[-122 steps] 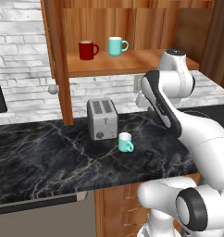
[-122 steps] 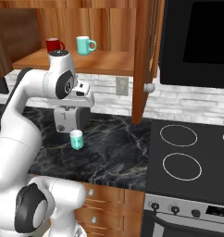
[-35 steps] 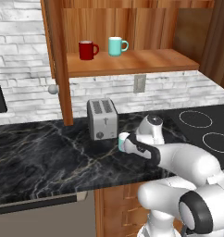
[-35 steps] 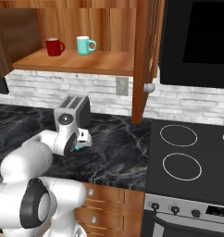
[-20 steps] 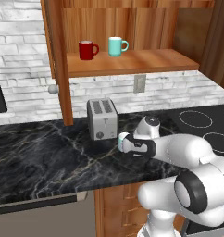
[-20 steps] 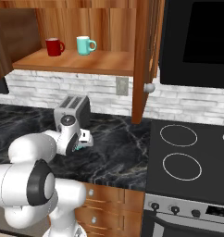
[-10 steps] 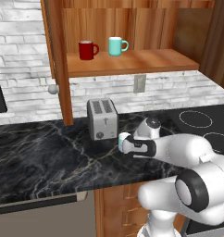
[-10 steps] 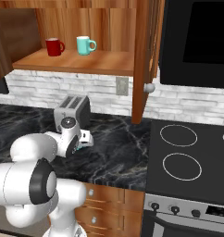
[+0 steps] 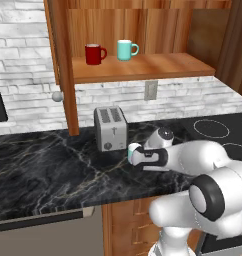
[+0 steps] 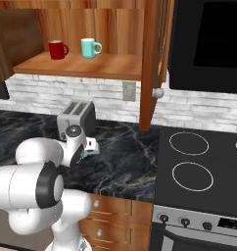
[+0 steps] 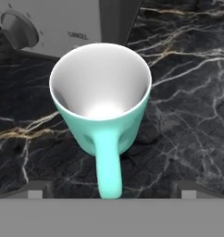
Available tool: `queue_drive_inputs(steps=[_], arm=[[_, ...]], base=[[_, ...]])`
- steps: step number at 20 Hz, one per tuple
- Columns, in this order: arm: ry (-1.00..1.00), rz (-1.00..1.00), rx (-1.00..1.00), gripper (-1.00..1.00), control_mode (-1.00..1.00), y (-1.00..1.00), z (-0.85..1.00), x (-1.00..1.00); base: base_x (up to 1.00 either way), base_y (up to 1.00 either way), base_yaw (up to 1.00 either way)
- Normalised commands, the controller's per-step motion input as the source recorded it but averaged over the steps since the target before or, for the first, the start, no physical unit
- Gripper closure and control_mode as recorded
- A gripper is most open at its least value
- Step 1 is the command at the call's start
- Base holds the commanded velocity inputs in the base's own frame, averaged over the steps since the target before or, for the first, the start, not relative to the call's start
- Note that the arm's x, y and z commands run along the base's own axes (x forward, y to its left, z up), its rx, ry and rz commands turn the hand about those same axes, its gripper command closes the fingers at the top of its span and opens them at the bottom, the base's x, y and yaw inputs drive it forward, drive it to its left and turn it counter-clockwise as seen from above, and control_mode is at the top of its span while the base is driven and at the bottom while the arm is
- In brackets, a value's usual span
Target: Pick the mug on the counter and place it in the cabinet with the handle facing the right, like the mugs already inside.
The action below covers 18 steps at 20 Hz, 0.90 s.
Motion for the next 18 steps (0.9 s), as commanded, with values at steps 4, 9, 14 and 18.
queue_drive_inputs(steps=[4,9,14,18], arm=[[0.00,0.00,0.00,-1.00,-1.00,0.00,-0.16,0.04],[0.00,0.00,0.00,-1.00,-1.00,0.00,-0.08,0.14],[0.00,0.00,0.01,-1.00,-1.00,0.00,-0.02,0.15],[0.00,0.01,0.01,1.00,-1.00,0.00,-0.11,0.19]], base=[[0.00,0.00,0.00],[0.00,0.00,0.00],[0.00,0.00,0.00],[0.00,0.00,0.00]])
